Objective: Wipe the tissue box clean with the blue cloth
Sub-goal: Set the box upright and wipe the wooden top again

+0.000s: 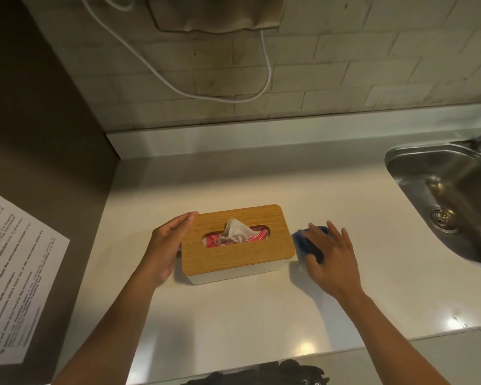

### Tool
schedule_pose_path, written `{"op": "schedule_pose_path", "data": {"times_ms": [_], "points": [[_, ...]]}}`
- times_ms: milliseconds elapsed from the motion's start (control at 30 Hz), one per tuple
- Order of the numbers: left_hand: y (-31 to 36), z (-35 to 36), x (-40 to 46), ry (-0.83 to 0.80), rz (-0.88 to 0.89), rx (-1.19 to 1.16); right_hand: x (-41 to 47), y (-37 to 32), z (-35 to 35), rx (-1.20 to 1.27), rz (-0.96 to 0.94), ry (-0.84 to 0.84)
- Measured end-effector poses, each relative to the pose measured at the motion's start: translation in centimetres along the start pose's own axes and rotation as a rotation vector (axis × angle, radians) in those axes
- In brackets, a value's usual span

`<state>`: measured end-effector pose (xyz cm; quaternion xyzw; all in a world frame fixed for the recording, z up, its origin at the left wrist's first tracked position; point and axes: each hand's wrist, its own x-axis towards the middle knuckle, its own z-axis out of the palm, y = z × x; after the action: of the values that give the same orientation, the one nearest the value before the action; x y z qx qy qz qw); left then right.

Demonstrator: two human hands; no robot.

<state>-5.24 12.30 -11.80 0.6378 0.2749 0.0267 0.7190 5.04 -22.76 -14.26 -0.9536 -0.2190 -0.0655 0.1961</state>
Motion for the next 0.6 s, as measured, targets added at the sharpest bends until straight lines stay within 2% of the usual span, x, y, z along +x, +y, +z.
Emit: {"op": "schedule_pose_path", "data": {"times_ms": [33, 133, 233, 467, 533, 600], "points": [[0.0, 0.1, 0.0, 0.008, -0.001, -0.002, 0.7, -0.3, 0.3, -0.026, 0.016, -0.011], [-0.2, 0.2, -0.2, 0.023, -0.001, -0.01, 1.3, -0.9, 2.2, -0.239, 0.016, -0.181], [-0.5, 0.3, -0.3, 0.045, 0.003, -0.018, 0.4, -1.1, 3.6, -0.221, 0.124, -0.172], [0.4, 0.6, -0.2, 0.042, 0.018, 0.068, 0.7, -1.3, 3.2, -0.228, 0.098, -0.191], [0.7, 0.9, 0.0, 0.036, 0.024, 0.114, 1.4, -2.5, 2.4, -0.034, 0.166, -0.113], [0.9, 1.1, 0.1, 0.037, 0.013, 0.129, 1.5, -4.0, 1.6, 0.408, 0.345, -0.026]]}}
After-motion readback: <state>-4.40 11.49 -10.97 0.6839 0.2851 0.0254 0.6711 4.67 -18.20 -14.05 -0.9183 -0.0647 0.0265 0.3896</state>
